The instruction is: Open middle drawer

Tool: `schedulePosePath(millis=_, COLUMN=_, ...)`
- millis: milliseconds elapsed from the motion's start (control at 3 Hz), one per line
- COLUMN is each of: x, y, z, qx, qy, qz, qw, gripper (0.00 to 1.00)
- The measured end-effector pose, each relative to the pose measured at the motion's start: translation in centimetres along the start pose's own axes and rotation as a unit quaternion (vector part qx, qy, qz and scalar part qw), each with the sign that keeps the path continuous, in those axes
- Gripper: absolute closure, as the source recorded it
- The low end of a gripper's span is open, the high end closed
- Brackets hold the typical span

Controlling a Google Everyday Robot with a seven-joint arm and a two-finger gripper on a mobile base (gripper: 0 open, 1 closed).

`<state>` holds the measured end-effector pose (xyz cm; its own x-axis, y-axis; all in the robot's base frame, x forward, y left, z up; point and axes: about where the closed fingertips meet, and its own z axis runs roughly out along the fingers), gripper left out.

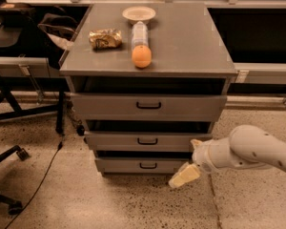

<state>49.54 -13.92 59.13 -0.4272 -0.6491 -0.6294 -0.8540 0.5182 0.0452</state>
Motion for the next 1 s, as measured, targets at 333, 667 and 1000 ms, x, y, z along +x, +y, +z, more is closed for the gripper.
schedulePosePath(millis=333, x=0.23, y=-2.76, z=3.83, qx=-0.007, qy=0.01, qz=0.014, qw=0.9998, gripper=0.0)
schedulePosePath(millis=667, x=0.23, y=-2.76, z=3.83, qx=-0.007, qy=0.01, qz=0.014, qw=0.9998, gripper=0.0)
schedulePosePath(millis=1000, x=0.14, y=-2.95, z=4.28, qx=-0.01, qy=0.01, qz=0.014, qw=0.9998, gripper=0.16)
